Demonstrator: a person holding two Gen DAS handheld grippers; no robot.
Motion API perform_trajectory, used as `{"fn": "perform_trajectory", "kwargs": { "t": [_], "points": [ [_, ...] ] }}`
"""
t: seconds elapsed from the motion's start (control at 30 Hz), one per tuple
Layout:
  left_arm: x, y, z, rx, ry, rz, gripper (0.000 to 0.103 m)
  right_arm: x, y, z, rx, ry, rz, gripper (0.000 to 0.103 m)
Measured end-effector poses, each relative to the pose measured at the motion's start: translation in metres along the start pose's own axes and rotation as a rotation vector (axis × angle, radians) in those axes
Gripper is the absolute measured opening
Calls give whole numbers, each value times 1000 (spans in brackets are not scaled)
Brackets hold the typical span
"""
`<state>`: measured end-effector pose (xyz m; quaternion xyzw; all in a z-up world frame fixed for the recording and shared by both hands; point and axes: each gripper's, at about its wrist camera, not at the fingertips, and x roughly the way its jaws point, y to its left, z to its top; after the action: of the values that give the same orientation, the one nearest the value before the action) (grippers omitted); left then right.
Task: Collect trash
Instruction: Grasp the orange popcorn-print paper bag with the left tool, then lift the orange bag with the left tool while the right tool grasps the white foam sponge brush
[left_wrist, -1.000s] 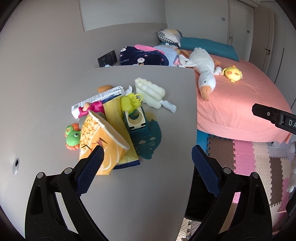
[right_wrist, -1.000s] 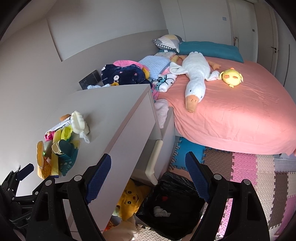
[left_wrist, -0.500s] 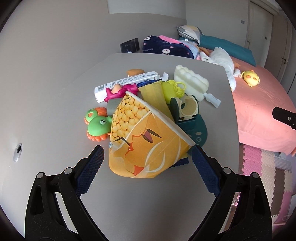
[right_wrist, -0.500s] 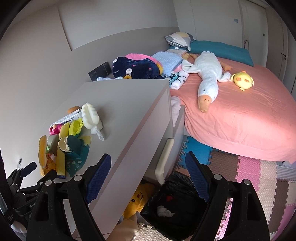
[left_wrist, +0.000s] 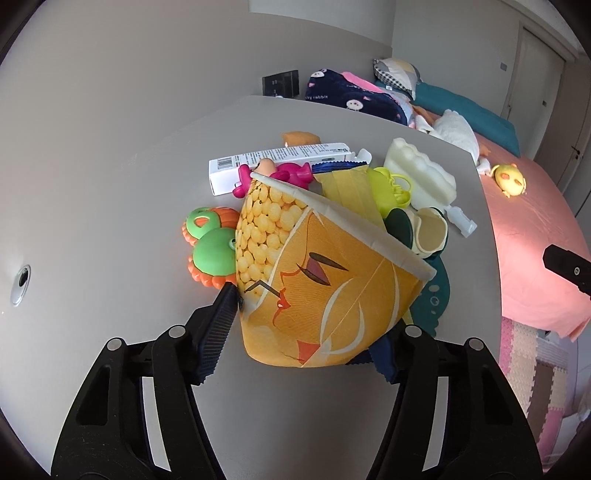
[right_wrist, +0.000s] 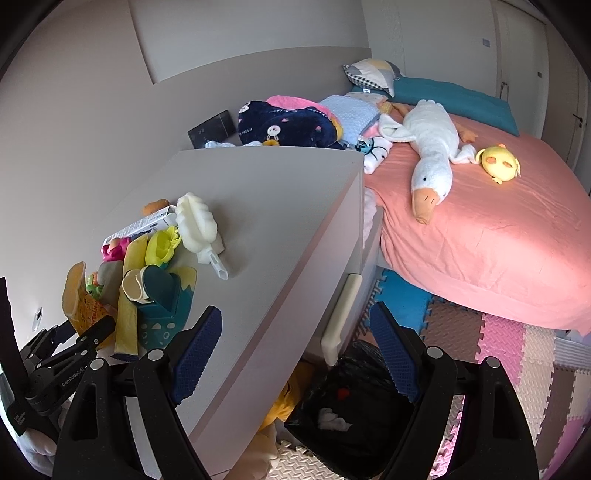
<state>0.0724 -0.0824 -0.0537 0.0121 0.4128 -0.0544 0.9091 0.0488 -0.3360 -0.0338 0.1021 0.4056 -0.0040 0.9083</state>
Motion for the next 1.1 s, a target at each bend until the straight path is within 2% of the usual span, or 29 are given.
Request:
{"fn": "perform_trajectory", "kwargs": {
  "t": [0.03,0.07,0.1,0.27,0.33,0.37,0.67,1.1],
  "points": [
    [0,3,0,-11,-2,-8,50,1,2,0,-3,2,3,82],
    [0,6,1,-22,-4,-13,48,3,4,1,-7,4,5,82],
    [0,8,1,-32,-10,-15,41,5,6,2,-10,6,7,82],
    [-5,22,5,-80,-46,-33,26,15,16,6,-25,14,20,82],
    [-9,26,8,-88,-72,-36,11,19,20,8,-30,18,24,82],
    [-12,28,9,-89,-83,-38,8,22,21,9,-33,19,26,82],
    [-30,46,27,-85,-170,-19,7,43,36,23,-62,28,35,82],
    [-15,69,49,-114,-163,3,7,78,62,54,-109,34,57,82]
  ]
}}
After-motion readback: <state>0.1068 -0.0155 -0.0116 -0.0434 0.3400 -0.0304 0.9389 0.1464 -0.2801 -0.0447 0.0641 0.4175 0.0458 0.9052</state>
